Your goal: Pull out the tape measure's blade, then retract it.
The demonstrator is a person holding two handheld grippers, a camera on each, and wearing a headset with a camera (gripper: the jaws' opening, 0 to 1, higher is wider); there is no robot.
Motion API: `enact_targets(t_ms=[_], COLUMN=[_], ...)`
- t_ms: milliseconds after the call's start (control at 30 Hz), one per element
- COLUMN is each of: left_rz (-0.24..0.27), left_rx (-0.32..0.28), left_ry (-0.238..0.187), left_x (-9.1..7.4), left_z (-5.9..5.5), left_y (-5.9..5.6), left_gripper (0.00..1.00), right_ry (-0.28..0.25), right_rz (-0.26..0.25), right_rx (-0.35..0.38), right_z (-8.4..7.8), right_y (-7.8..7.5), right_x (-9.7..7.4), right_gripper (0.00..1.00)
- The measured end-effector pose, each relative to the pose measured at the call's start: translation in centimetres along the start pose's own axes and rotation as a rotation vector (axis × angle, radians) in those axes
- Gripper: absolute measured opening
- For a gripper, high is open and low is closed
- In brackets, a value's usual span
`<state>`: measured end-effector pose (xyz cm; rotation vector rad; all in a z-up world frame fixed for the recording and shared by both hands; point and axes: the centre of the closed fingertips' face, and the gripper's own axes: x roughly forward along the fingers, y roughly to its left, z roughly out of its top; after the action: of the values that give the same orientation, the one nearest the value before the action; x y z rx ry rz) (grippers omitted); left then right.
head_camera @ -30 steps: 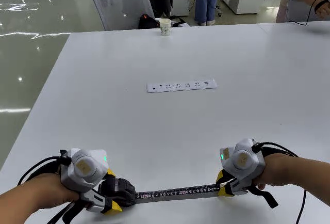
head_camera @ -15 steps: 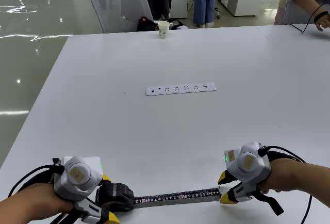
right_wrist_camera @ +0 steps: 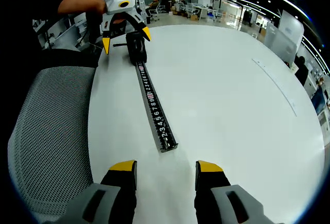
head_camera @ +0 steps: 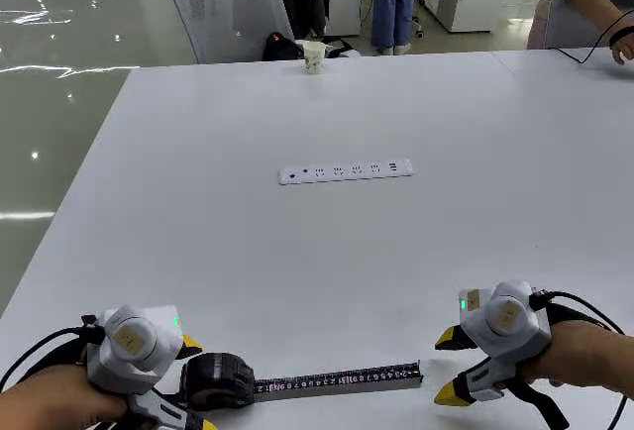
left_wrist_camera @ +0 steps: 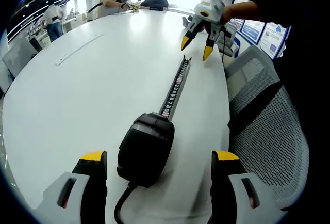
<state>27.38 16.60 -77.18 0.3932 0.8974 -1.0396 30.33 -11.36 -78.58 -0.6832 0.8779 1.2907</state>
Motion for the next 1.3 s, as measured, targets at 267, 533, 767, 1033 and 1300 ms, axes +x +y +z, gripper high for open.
enact_targets(t_ms=[267, 533, 767, 1033, 1300], left_rz=[0.027, 0.111, 0.189, 0.222, 0.269], left_rx=[-0.207, -0.269, -0.282, -0.359, -0.385], left_ry=[-0.081, -0.151, -0.188, -0.209, -0.286], left_x=[-0.5, -1.1, -1.7, -2.6, -3.8], left_z=[-0.4, -0.6, -1.6, -3.5, -3.7], left_y=[0.4, 0.9, 1.8, 1.6, 1.2], left_gripper=[0.9, 0.99, 0.99, 0.99, 0.99], right_ry=[-0.059, -0.128, -0.168, -0.194, -0.241], right_rz=[-0.038, -0.095, -0.153, -0.205, -0.273], right_rx=[0.11, 0.211, 0.281, 0.306, 0.349], right_z=[-0.6, -1.1, -2.3, -3.6, -5.0], right_y=[-0.4, -0.8, -0.6, -0.3, -0.6], right_x=[-0.6, -1.7, -2.6, -3.3, -4.3], right_gripper=[0.5, 0.58, 0.62, 0.74, 0.81])
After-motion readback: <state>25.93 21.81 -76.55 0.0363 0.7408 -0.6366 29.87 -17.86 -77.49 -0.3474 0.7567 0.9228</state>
